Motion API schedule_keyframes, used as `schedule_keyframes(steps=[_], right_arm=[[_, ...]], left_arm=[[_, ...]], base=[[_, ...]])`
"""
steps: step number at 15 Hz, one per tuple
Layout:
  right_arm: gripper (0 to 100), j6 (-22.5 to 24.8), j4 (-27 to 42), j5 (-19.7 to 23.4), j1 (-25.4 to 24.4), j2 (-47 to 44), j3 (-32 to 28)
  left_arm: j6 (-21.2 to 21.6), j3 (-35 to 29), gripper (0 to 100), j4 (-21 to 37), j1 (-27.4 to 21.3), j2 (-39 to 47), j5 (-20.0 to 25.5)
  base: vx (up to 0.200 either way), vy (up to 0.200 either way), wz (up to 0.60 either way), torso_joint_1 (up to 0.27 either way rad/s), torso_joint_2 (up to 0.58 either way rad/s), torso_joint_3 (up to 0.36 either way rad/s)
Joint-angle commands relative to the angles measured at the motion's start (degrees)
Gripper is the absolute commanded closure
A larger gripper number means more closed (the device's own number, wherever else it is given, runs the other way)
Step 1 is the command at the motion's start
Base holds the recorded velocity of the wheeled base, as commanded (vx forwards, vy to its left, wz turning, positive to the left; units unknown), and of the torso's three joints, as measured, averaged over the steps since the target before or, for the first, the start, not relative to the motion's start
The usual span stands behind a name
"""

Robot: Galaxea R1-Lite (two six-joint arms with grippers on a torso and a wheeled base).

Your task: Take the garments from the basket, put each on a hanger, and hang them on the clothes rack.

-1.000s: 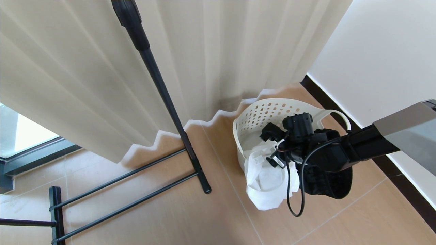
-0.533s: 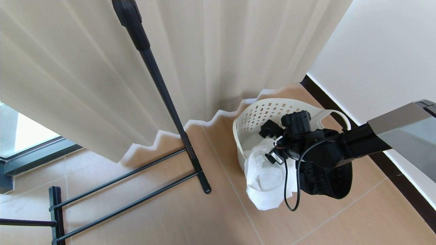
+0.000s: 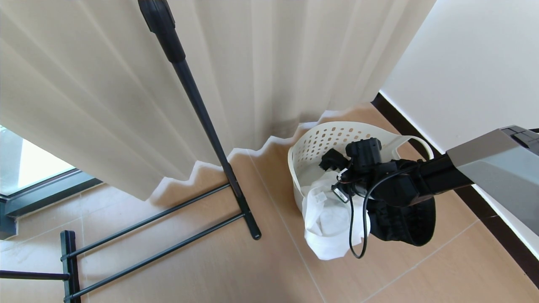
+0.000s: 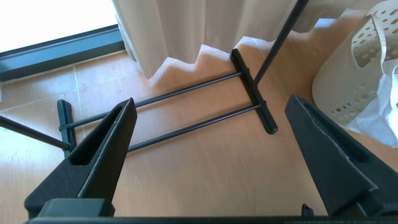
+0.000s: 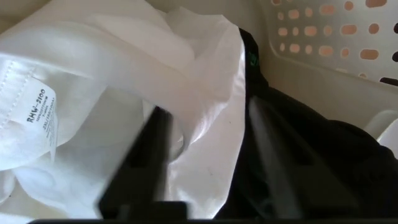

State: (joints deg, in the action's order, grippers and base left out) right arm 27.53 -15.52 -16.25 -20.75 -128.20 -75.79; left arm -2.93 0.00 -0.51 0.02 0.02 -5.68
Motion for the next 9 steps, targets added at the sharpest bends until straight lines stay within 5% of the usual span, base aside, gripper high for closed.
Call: schedule_keyframes(steps=[1,6,9], right_arm=[[100,-0.10,-0.04,-0.01,0.01,-0.21,-0.15],[100,-1.33,-6.72,-0.36,-0.43,4.18,6.36],[100,-1.77,-16.74,-1.33,-2.72,15.34,20.59]], left_arm=[[-0.06,0.00,0,-0.02,-0.02,0.06,-0.03],[-0.06,0.00,0,-0.02,-0.02,0.06,-0.03],[-0.06,0.00,0,-0.02,0.06,0.06,-0.03]], base=[[0.000,0.000,0.00,0.000,0.00,0.000],[0.000,0.000,0.00,0.000,0.00,0.000],[0.000,0.000,0.00,0.000,0.00,0.000]])
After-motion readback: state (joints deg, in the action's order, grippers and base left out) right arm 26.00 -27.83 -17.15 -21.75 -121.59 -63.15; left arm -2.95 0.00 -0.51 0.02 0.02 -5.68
